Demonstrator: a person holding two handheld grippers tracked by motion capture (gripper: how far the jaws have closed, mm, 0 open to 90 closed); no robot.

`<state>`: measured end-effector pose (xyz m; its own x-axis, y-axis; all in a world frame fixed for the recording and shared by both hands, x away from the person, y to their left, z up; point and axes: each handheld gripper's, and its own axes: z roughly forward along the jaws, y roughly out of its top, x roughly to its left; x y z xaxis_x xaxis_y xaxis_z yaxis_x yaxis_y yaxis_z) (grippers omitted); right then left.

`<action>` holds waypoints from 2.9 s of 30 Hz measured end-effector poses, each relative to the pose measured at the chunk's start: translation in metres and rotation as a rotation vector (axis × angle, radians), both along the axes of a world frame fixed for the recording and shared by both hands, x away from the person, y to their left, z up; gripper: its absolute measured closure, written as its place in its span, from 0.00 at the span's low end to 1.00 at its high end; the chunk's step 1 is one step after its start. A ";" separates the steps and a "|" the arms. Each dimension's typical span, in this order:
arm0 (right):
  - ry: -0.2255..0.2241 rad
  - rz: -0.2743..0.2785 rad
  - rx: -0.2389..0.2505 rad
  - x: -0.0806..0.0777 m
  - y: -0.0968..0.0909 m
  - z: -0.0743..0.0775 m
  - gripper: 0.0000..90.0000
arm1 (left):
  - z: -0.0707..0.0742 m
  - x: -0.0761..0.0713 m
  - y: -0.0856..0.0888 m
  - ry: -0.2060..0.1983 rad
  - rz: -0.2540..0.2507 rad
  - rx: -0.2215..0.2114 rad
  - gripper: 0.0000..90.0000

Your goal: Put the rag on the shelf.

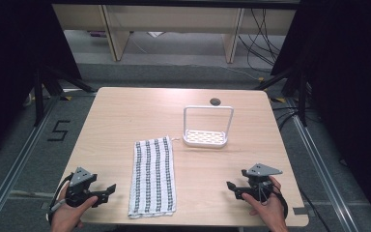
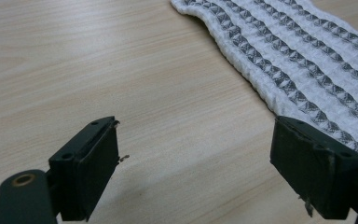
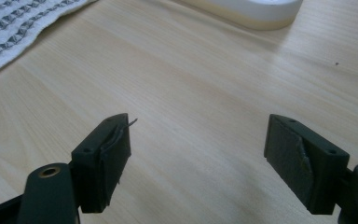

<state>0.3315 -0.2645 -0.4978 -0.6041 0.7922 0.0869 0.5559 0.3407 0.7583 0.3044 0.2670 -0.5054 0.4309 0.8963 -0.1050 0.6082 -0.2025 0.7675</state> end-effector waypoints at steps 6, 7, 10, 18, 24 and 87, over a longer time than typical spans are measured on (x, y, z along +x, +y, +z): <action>-0.026 0.029 -0.001 0.000 0.009 0.005 0.31 | -0.001 0.003 -0.001 0.002 0.000 -0.033 0.16; -0.027 0.039 0.005 0.001 0.011 0.005 0.31 | 0.000 0.004 0.001 0.008 -0.025 -0.005 0.16; -0.052 0.060 0.002 0.003 0.019 0.008 0.32 | -0.001 0.007 -0.004 0.002 -0.012 -0.036 0.16; -0.093 0.127 -0.017 0.012 0.046 0.014 0.34 | 0.005 0.024 -0.008 0.020 -0.045 0.000 0.16; -0.104 0.185 -0.032 0.032 0.083 0.025 0.37 | 0.010 0.042 -0.013 0.023 -0.042 0.005 0.16; -0.010 0.147 -0.164 0.154 0.238 -0.001 0.54 | 0.006 0.166 -0.072 0.088 -0.126 0.095 0.41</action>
